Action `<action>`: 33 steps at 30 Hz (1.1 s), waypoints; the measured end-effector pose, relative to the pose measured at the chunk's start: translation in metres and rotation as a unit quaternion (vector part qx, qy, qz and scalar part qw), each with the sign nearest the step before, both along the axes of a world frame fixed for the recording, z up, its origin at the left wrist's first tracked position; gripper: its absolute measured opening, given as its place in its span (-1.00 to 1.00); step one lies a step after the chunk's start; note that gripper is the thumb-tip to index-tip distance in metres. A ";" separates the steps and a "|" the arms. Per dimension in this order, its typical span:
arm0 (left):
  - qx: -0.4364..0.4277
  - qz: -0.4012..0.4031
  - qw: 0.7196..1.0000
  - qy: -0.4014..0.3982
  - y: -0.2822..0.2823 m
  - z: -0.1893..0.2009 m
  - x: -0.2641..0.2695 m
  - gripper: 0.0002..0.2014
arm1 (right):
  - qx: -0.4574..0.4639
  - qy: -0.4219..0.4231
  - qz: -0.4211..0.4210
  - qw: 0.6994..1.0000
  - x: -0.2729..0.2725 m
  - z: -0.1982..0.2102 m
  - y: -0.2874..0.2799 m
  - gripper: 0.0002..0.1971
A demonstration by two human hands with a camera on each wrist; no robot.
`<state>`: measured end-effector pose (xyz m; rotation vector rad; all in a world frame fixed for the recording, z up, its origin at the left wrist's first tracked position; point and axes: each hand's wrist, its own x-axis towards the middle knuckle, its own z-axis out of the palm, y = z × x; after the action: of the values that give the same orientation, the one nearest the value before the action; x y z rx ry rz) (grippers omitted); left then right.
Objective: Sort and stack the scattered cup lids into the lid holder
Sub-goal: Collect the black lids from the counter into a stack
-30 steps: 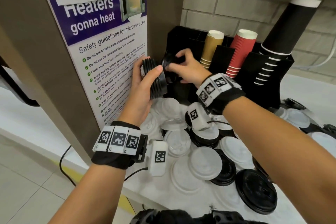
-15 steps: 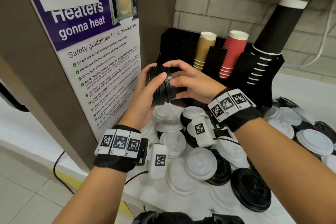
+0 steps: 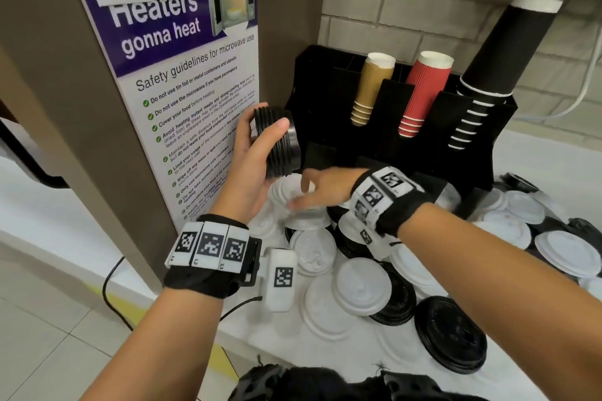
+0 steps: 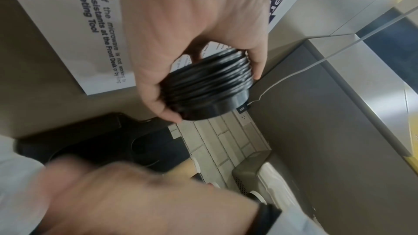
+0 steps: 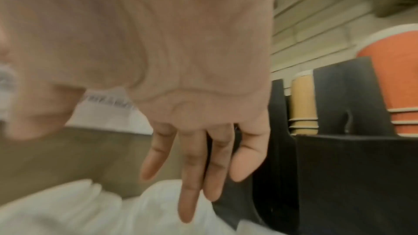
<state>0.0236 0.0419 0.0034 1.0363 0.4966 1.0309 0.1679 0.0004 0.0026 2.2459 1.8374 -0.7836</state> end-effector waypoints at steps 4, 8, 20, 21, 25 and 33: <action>0.003 -0.001 1.000 -0.005 -0.001 0.004 -0.002 -0.42 | -0.052 -0.085 0.019 0.995 -0.010 -0.026 0.000 -0.17; 0.004 0.000 1.000 -0.009 0.000 0.003 -0.005 -0.45 | -0.006 -0.067 0.006 0.998 -0.008 -0.021 0.011 -0.21; 0.016 0.008 1.000 -0.010 0.002 0.004 -0.014 -0.47 | -0.034 -0.178 0.205 0.962 -0.042 -0.029 -0.015 -0.14; 0.017 0.007 1.000 -0.009 0.002 0.005 -0.015 -0.46 | -0.037 -0.187 0.213 0.958 -0.044 -0.029 -0.015 -0.18; 0.017 0.005 1.000 -0.013 0.001 0.006 -0.017 -0.47 | -0.038 -0.140 0.231 0.962 -0.040 -0.021 -0.014 -0.43; 0.018 0.001 0.999 -0.031 -0.002 0.012 -0.020 -0.53 | 0.060 -0.026 0.163 0.984 -0.025 0.013 0.006 -0.70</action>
<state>0.0033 0.0397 0.0151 1.0326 0.4305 1.0741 0.1425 0.0067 0.0155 1.9296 2.2013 -0.5659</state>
